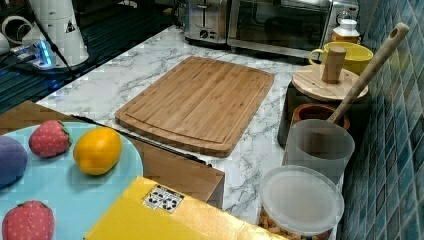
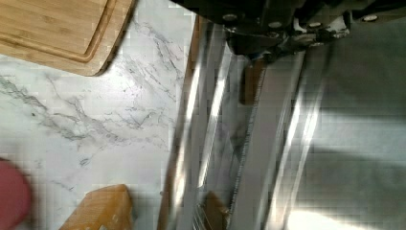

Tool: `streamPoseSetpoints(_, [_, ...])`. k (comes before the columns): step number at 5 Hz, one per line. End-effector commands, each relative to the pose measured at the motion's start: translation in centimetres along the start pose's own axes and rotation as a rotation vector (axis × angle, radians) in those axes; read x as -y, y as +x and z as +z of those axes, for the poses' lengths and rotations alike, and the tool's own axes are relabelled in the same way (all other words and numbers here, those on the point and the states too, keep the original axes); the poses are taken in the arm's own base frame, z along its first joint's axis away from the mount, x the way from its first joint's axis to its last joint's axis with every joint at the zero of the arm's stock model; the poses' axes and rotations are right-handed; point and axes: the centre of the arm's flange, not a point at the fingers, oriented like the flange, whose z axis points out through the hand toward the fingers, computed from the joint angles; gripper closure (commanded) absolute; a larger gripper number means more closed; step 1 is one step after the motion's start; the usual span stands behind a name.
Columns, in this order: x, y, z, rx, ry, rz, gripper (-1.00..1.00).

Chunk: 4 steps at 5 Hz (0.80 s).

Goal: Close the oven.

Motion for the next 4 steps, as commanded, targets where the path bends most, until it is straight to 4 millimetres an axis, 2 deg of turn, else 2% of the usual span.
streamPoseSetpoints(1, [-3.98,0.99,-14.57,-0.374,0.059,0.246,1.00])
streamPoseSetpoints(4, [-3.99,0.98,-14.56,-0.374,0.059,0.246,1.00])
